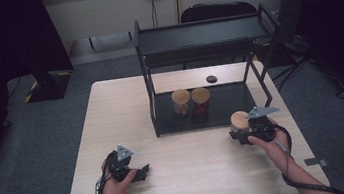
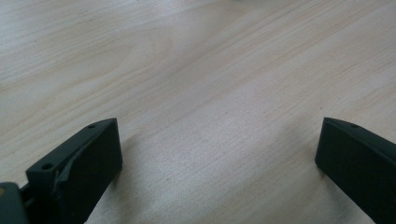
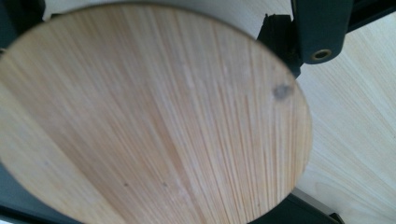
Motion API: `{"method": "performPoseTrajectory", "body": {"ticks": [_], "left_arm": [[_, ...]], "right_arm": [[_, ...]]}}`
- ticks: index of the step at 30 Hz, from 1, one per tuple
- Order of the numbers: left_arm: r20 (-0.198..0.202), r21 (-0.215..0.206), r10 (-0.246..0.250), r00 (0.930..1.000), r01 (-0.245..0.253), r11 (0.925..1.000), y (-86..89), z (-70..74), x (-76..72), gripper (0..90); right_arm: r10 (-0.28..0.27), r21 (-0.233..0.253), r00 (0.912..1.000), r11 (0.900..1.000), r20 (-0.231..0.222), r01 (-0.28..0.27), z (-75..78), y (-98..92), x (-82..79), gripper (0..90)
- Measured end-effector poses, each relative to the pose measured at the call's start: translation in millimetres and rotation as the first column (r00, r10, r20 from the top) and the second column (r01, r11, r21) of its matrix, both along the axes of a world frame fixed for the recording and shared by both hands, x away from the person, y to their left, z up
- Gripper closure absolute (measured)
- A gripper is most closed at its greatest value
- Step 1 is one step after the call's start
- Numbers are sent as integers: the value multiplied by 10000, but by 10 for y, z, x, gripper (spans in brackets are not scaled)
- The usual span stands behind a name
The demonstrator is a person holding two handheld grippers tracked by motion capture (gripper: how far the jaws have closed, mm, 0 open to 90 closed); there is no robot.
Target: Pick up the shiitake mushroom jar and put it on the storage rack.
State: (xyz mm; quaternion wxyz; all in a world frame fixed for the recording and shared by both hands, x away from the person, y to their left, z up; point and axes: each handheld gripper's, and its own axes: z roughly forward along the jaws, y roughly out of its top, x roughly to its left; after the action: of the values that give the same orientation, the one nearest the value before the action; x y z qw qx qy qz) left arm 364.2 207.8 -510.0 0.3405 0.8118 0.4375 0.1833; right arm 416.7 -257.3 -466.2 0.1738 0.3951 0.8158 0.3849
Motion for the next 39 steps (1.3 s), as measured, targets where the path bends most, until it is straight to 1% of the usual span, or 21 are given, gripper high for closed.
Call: {"method": "performPoseTrajectory", "body": {"ticks": [17, 39], "left_arm": [[0, 1, 1, 10000, -1, 10000, 0, 0, 0, 2], [4, -4, -1, 10000, 1, 10000, 0, 0, 0, 2]], "right_arm": [[-48, 47, 9999, 10000, -99, 49, 63, 69, 159, 258], [-138, -116, 9998, 9998, -120, 137, 107, 95, 370, 258]]}}
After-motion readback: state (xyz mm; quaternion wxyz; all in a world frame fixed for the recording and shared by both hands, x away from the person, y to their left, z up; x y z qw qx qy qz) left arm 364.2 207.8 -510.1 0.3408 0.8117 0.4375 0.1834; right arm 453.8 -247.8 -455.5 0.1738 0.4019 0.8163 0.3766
